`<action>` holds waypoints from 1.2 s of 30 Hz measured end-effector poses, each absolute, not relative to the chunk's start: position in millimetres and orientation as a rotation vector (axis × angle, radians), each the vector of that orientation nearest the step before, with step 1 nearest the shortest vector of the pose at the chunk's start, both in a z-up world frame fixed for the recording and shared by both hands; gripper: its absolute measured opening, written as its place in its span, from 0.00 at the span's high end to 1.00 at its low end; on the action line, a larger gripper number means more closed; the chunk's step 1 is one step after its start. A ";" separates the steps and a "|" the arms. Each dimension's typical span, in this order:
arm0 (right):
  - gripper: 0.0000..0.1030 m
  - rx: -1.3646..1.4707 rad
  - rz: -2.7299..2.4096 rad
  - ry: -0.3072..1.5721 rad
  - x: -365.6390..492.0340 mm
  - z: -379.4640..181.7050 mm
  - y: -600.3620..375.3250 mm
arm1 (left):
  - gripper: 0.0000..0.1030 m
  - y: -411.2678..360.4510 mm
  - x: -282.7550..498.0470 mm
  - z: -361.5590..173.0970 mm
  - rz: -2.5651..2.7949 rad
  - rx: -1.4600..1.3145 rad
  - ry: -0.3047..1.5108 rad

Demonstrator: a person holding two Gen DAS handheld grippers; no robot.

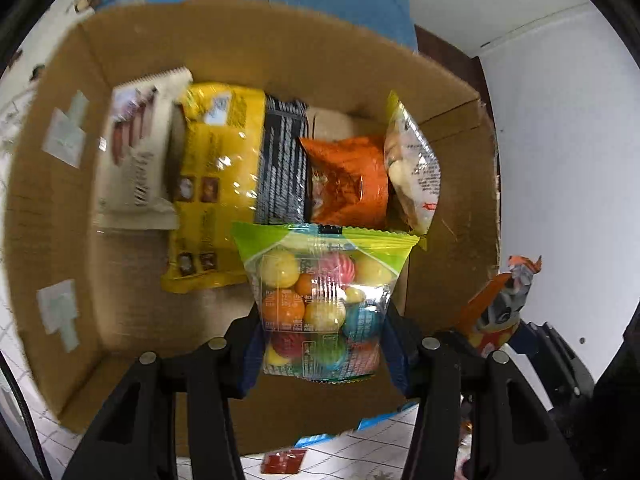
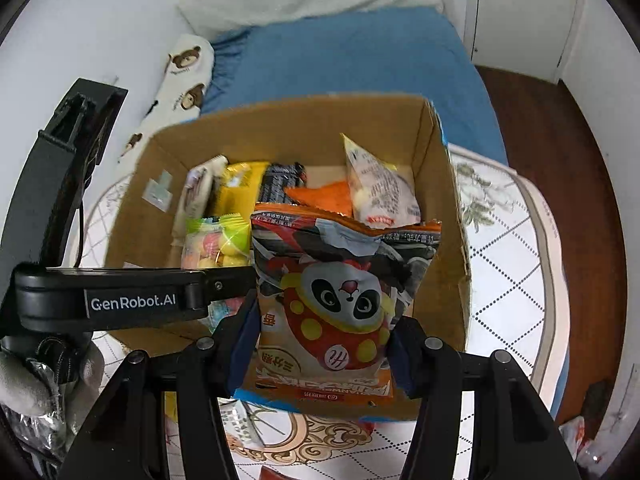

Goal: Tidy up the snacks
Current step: 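Carry both packets into the box and open both tools, then lift both tools out of the box and move back toward the bed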

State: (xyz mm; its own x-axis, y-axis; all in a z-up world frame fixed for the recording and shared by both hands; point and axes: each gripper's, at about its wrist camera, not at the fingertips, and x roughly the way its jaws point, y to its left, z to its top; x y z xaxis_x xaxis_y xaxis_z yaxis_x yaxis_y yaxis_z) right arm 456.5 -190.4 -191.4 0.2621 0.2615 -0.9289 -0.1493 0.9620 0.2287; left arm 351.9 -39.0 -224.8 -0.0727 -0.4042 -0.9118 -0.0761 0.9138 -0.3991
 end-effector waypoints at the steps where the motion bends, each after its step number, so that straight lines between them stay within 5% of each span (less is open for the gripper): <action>1: 0.43 0.101 0.275 1.282 456.0 -195.2 -190.8 | 0.54 -40.3 352.3 -230.3 -0.284 -0.388 1.646; 8: 0.38 0.109 0.277 1.404 469.6 -236.4 -189.8 | 0.49 -47.9 353.2 -253.6 -0.268 -0.348 1.699; 10: 0.22 0.076 0.250 1.445 472.4 -245.7 -188.6 | 0.24 -46.5 354.3 -254.1 -0.256 -0.332 1.689; 12: 0.15 0.079 0.249 1.457 473.0 -251.6 -190.5 | 0.14 -46.2 358.1 -251.5 -0.248 -0.315 1.665; 36: 0.08 0.007 0.117 1.264 425.2 -195.9 -199.6 | 0.13 -9.1 297.1 -166.6 -0.133 -0.072 1.326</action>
State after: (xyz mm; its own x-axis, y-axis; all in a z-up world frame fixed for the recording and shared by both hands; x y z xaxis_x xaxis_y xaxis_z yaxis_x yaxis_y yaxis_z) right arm 425.2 -199.6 -195.9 0.2970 0.0921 -0.9504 -0.0843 0.9940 0.0700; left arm 297.1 -9.1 -166.6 0.2361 -0.1378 -0.9619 0.0554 0.9902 -0.1282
